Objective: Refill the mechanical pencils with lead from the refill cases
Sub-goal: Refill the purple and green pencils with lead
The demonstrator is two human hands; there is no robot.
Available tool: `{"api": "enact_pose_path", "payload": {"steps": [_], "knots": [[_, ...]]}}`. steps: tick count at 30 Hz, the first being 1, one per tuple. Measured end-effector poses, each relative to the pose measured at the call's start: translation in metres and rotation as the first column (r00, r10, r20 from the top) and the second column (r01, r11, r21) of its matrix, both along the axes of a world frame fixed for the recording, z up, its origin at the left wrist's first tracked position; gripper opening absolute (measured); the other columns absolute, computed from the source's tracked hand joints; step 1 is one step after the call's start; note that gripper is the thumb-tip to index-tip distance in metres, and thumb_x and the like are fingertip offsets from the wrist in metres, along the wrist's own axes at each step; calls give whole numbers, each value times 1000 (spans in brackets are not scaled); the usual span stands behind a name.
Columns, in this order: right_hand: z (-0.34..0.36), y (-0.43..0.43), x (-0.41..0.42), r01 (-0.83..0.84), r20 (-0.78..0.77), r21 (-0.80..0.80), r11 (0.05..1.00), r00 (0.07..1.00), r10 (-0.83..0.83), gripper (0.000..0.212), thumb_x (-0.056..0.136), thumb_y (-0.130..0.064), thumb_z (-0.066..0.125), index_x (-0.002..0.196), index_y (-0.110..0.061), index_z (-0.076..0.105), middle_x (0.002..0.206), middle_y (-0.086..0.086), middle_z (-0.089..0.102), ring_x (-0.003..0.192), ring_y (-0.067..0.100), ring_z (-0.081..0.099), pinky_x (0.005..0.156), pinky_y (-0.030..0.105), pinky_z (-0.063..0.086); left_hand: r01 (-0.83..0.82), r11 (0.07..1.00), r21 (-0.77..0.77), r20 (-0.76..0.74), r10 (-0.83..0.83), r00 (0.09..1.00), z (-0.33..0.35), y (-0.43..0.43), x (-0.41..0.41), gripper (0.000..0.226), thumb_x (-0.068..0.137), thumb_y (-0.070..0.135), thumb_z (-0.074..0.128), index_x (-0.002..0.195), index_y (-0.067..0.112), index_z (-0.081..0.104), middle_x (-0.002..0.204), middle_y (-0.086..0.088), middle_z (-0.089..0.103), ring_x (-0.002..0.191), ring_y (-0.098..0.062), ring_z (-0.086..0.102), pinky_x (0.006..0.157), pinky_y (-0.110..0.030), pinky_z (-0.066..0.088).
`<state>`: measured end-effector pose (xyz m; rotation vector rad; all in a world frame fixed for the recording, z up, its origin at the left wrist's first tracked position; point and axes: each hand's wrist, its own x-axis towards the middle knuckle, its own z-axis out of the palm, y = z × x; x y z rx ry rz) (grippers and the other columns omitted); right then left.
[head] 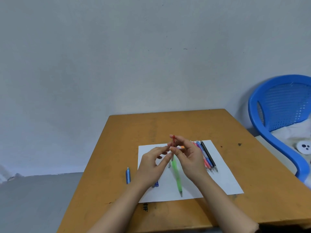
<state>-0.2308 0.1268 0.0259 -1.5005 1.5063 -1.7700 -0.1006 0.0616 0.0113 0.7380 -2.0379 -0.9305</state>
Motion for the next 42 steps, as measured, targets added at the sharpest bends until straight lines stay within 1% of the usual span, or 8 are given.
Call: {"api": "enact_pose_path", "payload": {"steps": [4,10,12,16,21,30,36,42], "knots": [[-5,-8,-14,75,-253,-87,993,963,-95,33,95,-16,52,123,-31,60,106,-9,61,101,5,58,83,14,48,60,936,347,-149,-8,989,1,-2,-6,30,97,22,53,126,21,61,116,11,67,109,2,60,94,-18,47],[-33,-23,-33,161,-561,-229,960,784,-265,43,93,-13,42,134,-21,50,105,-2,54,96,9,50,79,25,49,195,876,442,-312,-54,949,-10,-7,-8,44,88,40,53,123,15,62,118,-2,69,114,-15,62,96,-28,49],[-38,-25,-37,187,-600,-271,944,734,-318,41,92,-12,43,132,-17,54,104,3,57,97,14,52,79,31,49,286,762,581,-437,-5,900,-5,-9,-9,42,90,36,56,121,9,61,123,-12,66,115,-23,62,98,-31,49],[-42,-25,-44,194,-587,-298,935,735,-340,38,94,-11,43,130,-12,55,108,0,59,102,19,54,85,37,48,536,356,766,-610,136,781,2,-16,-5,66,85,45,45,127,-5,53,129,-24,58,120,-35,57,103,-39,45],[-36,-21,-45,186,-586,-321,929,731,-349,42,92,-9,41,132,-11,52,108,-5,62,107,13,50,91,27,44,663,123,738,-674,185,716,8,-20,0,84,83,57,44,131,-13,45,133,-31,51,123,-45,51,103,-49,40],[-32,-19,-46,151,-580,-376,914,731,-360,42,93,-7,46,134,-10,48,101,1,67,102,16,54,82,28,53,767,23,641,-753,210,623,5,-31,9,94,83,62,53,132,-19,42,140,-37,39,127,-48,45,103,-53,39],[-32,-17,-49,129,-643,-428,894,652,-402,27,97,-11,47,104,-3,71,108,3,69,103,19,56,85,34,51,758,20,652,-746,194,637,2,-33,11,97,84,66,47,133,-18,39,142,-36,37,130,-47,43,106,-55,36],[-33,-18,-51,144,-670,-414,899,620,-408,26,94,-8,49,109,-3,69,105,3,68,101,21,56,84,35,52,762,10,648,-750,183,636,1,-35,12,98,78,62,53,133,-19,39,142,-36,36,130,-48,42,105,-57,36]]}}
